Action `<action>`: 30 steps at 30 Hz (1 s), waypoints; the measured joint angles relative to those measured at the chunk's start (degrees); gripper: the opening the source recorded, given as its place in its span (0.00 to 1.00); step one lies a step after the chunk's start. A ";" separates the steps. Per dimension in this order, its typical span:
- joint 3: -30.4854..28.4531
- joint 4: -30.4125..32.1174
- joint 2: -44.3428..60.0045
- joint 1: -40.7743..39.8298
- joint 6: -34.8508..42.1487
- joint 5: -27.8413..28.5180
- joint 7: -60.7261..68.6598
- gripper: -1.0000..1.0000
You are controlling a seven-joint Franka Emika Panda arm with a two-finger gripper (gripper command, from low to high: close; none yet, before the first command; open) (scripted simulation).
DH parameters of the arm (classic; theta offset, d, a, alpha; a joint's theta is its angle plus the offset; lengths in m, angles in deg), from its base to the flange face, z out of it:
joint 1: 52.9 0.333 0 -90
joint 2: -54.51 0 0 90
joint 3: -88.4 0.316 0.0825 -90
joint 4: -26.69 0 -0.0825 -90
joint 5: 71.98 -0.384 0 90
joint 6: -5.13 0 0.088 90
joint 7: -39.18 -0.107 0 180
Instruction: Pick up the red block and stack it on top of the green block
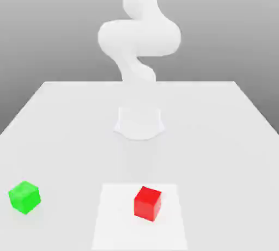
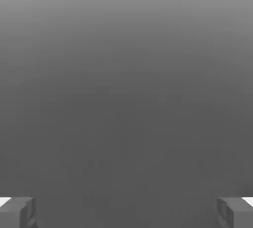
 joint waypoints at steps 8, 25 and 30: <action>1.92 8.90 17.23 -0.71 -9.65 -2.85 -7.52 0.50; 2.35 20.93 52.49 -0.06 -32.42 3.49 -26.43 0.50; 1.75 20.47 55.82 0.41 -35.29 4.05 -26.91 0.00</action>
